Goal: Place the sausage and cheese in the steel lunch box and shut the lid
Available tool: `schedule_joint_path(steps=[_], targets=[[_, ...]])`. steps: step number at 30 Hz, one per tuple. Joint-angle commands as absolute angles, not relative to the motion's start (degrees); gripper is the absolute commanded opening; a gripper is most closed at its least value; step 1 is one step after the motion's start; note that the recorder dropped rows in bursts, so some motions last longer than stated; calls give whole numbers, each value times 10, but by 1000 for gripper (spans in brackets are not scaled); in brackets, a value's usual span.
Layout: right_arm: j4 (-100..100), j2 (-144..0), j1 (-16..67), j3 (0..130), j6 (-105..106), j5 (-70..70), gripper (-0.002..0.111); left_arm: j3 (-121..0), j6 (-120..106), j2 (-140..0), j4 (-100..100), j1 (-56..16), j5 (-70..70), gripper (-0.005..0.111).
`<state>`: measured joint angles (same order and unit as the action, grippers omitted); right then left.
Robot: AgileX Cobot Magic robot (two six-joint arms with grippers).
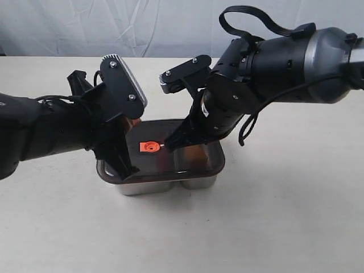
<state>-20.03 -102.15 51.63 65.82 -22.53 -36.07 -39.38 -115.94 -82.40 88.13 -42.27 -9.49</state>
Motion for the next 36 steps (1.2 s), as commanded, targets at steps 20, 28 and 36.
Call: schedule_joint_path(steps=[20,28,36], targets=[[75,-1021,641,670,20,-240,-1,-352,-1155,-714,999,-424,-367,0],[89,-1057,659,713,44,-244,-1,-350,-1155,-713,999,-424,-376,0],[100,-1101,660,735,45,-258,-1,-350,-1155,-713,999,-424,-377,0]])
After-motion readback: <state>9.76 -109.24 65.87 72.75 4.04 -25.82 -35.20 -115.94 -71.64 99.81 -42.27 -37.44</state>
